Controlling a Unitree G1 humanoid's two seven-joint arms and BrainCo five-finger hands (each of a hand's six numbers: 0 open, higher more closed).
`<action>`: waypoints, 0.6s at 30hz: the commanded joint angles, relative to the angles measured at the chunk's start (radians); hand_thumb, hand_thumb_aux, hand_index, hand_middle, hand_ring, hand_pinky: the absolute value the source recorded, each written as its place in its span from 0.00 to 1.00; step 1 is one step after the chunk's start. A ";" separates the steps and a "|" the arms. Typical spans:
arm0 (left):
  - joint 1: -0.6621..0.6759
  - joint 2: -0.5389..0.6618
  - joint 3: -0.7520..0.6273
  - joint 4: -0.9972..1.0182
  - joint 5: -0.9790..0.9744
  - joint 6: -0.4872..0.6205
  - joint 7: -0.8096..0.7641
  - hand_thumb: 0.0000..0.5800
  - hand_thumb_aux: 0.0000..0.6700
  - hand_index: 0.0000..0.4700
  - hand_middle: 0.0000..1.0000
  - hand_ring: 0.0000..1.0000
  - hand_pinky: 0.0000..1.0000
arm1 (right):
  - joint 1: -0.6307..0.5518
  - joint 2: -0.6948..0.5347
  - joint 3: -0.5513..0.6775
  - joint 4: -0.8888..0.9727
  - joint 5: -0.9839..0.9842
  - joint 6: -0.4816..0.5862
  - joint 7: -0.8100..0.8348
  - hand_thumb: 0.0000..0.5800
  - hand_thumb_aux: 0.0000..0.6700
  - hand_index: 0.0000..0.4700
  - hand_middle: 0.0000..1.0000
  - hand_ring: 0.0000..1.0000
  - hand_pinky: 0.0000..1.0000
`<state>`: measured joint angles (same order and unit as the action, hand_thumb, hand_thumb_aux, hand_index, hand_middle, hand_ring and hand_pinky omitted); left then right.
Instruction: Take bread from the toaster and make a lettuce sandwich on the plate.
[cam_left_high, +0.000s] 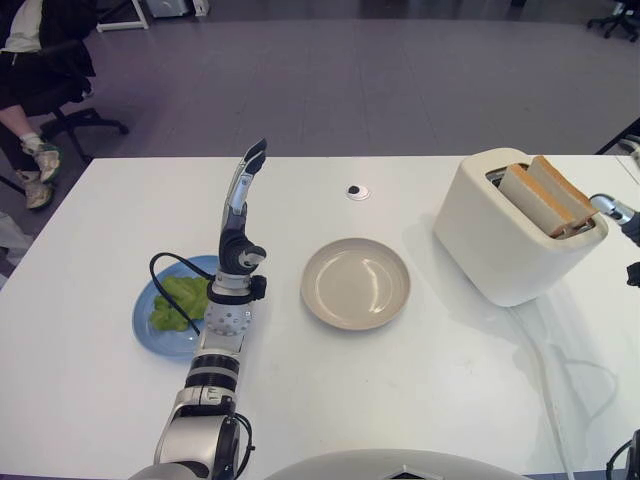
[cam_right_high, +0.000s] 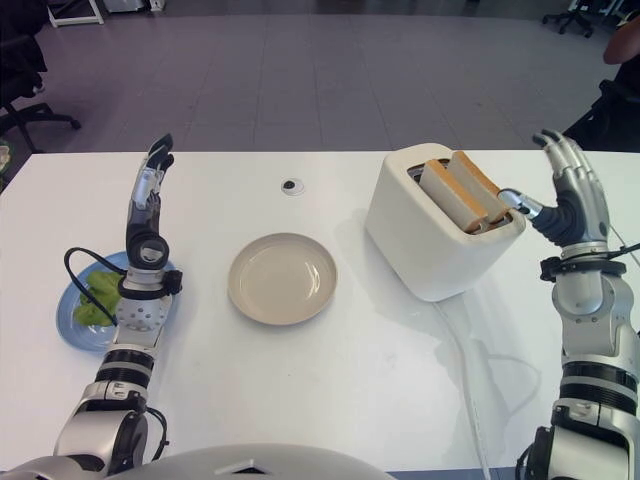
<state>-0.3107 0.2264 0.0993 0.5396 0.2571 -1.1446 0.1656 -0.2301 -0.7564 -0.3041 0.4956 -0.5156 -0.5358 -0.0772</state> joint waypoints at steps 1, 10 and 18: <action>-0.006 0.012 0.006 0.013 0.016 0.002 0.006 0.00 0.00 0.00 0.00 0.00 0.00 | -0.021 -0.025 0.077 0.098 -0.001 0.008 0.015 0.08 0.04 0.04 0.00 0.00 0.00; -0.007 0.018 0.005 0.019 0.024 0.001 0.013 0.00 0.00 0.00 0.00 0.00 0.00 | -0.031 -0.047 0.146 0.116 0.051 -0.063 -0.021 1.00 1.00 1.00 0.00 0.00 0.00; -0.012 0.029 0.012 0.028 0.029 0.001 0.027 0.00 0.00 0.00 0.00 0.00 0.00 | -0.033 -0.038 0.085 0.015 0.154 -0.151 -0.094 1.00 1.00 1.00 1.00 1.00 1.00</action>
<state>-0.3109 0.2442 0.0996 0.5586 0.2743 -1.1462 0.1855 -0.2605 -0.8011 -0.1905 0.5475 -0.3938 -0.6676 -0.1498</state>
